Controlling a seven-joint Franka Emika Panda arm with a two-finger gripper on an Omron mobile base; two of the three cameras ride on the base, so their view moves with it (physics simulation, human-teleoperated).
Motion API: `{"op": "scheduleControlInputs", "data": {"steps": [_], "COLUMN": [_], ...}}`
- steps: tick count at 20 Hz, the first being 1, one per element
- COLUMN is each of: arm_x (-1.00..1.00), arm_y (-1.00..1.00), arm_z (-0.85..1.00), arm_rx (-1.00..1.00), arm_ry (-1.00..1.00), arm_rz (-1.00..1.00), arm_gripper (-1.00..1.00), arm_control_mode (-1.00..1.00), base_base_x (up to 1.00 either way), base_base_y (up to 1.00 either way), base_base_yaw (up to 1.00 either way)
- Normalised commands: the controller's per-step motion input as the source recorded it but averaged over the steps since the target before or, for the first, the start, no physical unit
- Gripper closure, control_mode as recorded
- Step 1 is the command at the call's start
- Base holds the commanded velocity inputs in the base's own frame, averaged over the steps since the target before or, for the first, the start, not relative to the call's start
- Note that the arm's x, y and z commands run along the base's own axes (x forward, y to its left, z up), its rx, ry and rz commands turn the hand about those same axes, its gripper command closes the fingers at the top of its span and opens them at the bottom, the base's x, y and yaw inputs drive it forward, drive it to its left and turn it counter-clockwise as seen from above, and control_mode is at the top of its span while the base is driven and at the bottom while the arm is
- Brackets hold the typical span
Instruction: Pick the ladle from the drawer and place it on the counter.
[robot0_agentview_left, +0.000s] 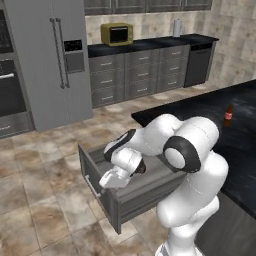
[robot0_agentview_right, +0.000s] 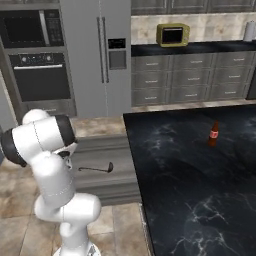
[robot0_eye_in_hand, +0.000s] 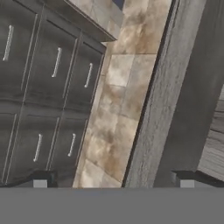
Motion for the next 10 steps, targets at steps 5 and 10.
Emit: {"op": "scheduleControlInputs", "data": {"steps": [5,10], "arm_x": [0.29,0.78], "arm_y": [0.19,0.00], "arm_z": [1.00,0.97], "arm_rx": [0.03,-0.16], "arm_ry": [0.00,0.00], "arm_rz": [-0.50,-0.55], "arm_gripper": [-1.00,-1.00], "arm_control_mode": [-1.00,-1.00], "base_base_x": [0.00,0.00], "base_base_y": [0.00,0.00], "base_base_yaw": [0.00,0.00]}}
